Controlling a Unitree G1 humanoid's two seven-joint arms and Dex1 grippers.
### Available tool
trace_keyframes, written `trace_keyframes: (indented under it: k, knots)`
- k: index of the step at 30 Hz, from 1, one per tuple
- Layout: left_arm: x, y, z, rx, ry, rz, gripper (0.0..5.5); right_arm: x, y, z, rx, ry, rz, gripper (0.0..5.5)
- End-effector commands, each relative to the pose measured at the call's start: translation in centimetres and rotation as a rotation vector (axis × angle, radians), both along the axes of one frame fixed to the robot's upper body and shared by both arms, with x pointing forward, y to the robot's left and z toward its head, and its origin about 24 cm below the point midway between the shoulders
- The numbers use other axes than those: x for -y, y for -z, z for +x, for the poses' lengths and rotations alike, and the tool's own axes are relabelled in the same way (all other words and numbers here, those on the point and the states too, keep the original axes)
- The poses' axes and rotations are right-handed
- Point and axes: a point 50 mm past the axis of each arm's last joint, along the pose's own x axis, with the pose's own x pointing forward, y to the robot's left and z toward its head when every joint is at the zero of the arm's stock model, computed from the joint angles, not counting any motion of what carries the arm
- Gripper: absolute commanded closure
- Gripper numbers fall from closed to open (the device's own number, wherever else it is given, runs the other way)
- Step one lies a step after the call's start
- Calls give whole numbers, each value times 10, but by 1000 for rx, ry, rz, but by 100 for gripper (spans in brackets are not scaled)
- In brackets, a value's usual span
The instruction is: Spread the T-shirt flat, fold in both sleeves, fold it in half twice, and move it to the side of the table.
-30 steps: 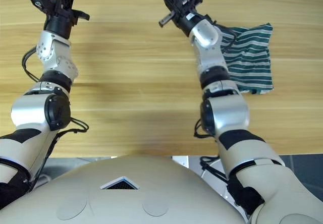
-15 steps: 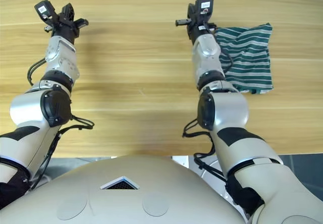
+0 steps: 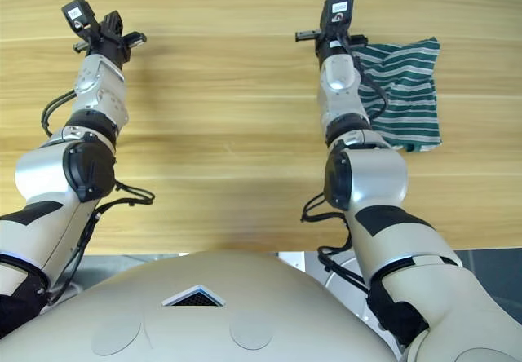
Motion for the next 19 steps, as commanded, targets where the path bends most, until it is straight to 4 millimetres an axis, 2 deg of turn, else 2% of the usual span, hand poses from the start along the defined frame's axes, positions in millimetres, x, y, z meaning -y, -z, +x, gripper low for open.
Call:
trace_keyframes:
  k: [1, 13, 19]
  knots:
    - [2, -8, 6, 16, 5, -10, 550, 3, -7, 3, 29, 11, -15, 547]
    - [5, -14, 9, 46, 37, -10, 550, 4, -12, 7, 26, 23, 13, 547]
    - [-2, -14, 7, 59, 26, -21, 550, -2, -13, 9, 19, 2, 24, 547]
